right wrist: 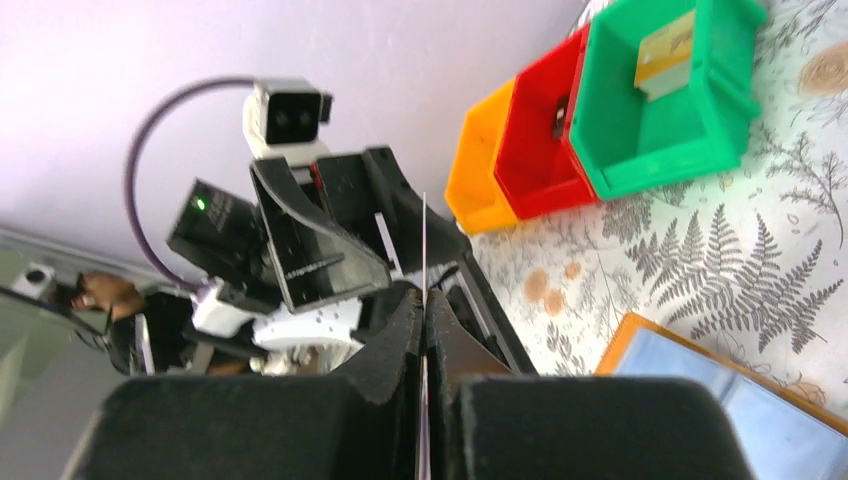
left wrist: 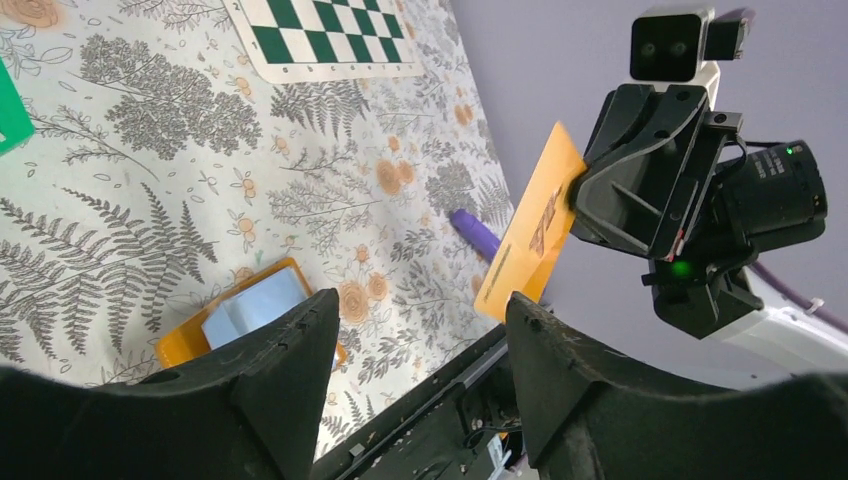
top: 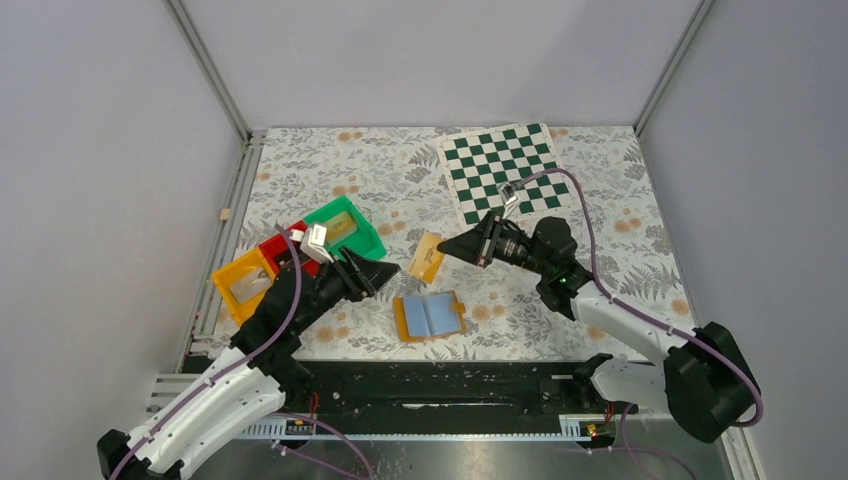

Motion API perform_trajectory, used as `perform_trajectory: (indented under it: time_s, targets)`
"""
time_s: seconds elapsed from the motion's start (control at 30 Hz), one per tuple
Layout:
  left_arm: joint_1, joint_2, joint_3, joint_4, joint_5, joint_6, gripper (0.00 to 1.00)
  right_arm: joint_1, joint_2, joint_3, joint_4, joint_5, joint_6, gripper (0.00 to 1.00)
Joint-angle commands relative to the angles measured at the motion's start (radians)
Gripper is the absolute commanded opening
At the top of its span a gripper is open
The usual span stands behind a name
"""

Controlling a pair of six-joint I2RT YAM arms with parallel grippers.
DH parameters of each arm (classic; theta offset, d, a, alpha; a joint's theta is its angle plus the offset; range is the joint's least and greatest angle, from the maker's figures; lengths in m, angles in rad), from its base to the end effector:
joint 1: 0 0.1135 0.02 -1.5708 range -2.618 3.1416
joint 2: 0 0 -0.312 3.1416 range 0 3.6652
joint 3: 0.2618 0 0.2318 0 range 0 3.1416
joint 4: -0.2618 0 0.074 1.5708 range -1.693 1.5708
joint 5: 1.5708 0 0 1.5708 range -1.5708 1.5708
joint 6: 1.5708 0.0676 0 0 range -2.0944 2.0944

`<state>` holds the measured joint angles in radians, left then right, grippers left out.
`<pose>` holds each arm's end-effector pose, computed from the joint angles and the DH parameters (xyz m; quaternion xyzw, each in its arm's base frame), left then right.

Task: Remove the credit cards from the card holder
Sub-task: Remove the credit card from the card holder.

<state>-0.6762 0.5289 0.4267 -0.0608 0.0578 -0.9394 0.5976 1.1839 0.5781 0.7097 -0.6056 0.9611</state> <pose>0.0904 -0.0776 0.2848 -0.0814 0.7579 -0.4828 0.4312 0.1845 0.1721 0.3377 -0.1024 0.6685 0.6404 0.3641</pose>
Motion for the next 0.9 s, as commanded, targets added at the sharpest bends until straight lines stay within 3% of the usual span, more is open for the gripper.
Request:
perform_trajectory:
  time_s: [0.0, 0.2, 0.4, 0.67, 0.87]
  targets:
    - [0.005, -0.019, 0.006, 0.051, -0.016, -0.037, 0.63, 0.011, -0.042, -0.016, 0.011, 0.193, 0.130, 0.00]
    - [0.005, 0.036, -0.019, 0.220, 0.085, -0.046, 0.64, 0.032, -0.042, -0.015, 0.026, 0.249, 0.156, 0.00]
    - [0.004, 0.157, 0.018, 0.275, 0.148, -0.035, 0.62, 0.049, -0.053, -0.028, 0.051, 0.274, 0.183, 0.00]
    - [0.005, 0.202, 0.007, 0.407, 0.198, -0.076, 0.58, 0.083, -0.072, -0.044, 0.060, 0.278, 0.215, 0.00]
    - [0.006, 0.220, -0.018, 0.465, 0.207, -0.107, 0.38, 0.085, -0.068, -0.058, 0.062, 0.264, 0.215, 0.02]
